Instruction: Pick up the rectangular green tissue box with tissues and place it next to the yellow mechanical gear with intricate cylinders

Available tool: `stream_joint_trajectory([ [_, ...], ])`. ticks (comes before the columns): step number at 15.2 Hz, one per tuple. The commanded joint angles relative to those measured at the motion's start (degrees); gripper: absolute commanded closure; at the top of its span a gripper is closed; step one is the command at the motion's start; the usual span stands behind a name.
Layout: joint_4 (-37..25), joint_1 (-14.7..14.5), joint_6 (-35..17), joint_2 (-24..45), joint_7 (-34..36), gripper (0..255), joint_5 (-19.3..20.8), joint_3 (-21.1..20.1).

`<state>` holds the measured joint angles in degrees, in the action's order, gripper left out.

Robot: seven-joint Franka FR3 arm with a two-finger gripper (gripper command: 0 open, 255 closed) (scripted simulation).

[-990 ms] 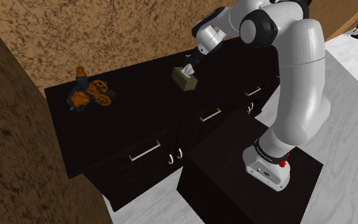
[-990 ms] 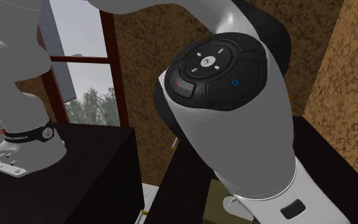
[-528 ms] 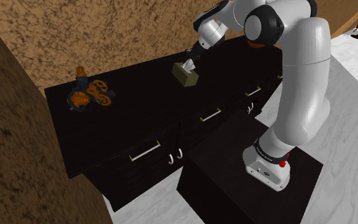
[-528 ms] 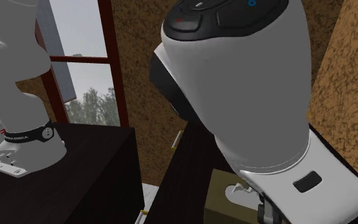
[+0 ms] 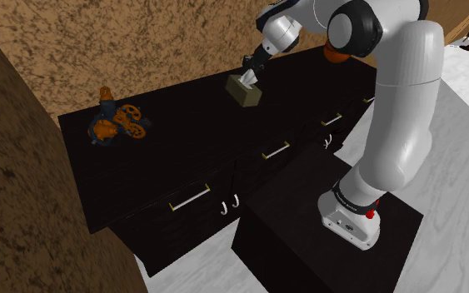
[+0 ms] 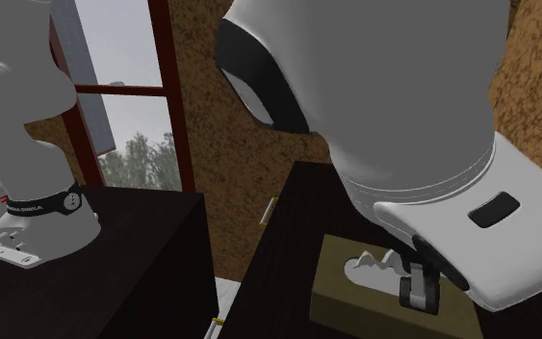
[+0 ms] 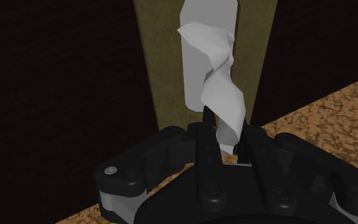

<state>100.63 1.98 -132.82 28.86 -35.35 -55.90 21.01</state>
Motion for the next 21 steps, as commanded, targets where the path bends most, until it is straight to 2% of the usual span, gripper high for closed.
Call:
stream_joint_trajectory([
  [1,-0.1,-0.3,0.7,-1.0,1.1,255,1.0,0.4],
  [21,-4.4,-2.0,8.8,-8.0,10.8,255,9.3,3.7],
])
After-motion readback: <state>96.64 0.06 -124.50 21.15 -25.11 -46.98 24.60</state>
